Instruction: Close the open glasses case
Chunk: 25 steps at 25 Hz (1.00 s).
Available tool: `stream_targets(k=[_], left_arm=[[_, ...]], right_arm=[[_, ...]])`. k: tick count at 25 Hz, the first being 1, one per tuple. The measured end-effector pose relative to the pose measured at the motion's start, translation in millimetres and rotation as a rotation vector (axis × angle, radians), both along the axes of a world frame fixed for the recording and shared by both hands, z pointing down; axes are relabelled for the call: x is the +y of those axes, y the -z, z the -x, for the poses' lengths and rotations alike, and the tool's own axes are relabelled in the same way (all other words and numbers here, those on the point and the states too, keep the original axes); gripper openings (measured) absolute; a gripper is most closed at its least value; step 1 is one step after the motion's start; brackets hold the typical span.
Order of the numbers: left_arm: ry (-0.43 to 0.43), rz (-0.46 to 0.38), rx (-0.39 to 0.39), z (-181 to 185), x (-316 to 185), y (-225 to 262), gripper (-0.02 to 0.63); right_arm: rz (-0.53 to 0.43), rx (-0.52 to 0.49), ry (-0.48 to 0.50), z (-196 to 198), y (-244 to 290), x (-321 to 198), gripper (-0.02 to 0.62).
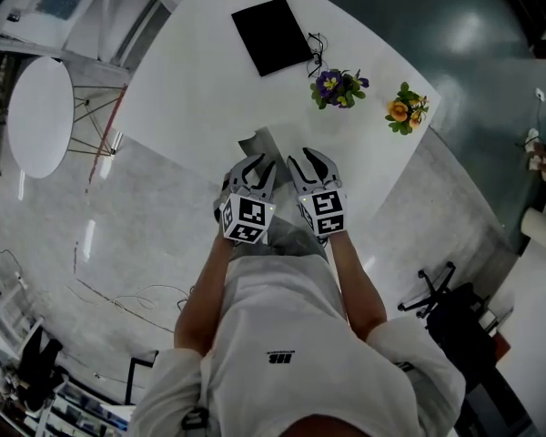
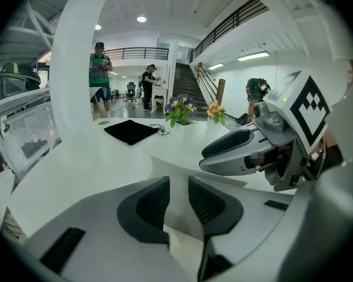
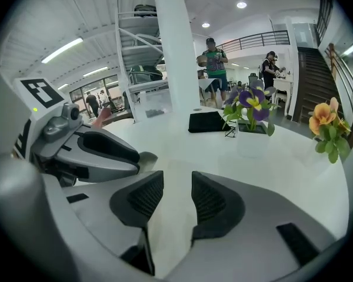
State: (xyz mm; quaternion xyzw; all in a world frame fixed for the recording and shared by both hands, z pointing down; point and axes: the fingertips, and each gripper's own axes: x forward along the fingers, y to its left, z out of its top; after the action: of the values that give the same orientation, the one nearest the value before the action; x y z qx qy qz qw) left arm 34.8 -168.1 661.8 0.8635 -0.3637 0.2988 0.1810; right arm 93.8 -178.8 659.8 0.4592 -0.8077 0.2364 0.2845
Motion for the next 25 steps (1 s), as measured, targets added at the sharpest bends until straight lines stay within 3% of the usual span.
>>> stream_targets(k=[25], left_arm=[[0.006, 0.02, 0.024, 1.0, 4.7, -9.1, 0.112]], right_arm=[[0.016, -0.013, 0.041, 20.7, -4.9, 5.7, 0.135]])
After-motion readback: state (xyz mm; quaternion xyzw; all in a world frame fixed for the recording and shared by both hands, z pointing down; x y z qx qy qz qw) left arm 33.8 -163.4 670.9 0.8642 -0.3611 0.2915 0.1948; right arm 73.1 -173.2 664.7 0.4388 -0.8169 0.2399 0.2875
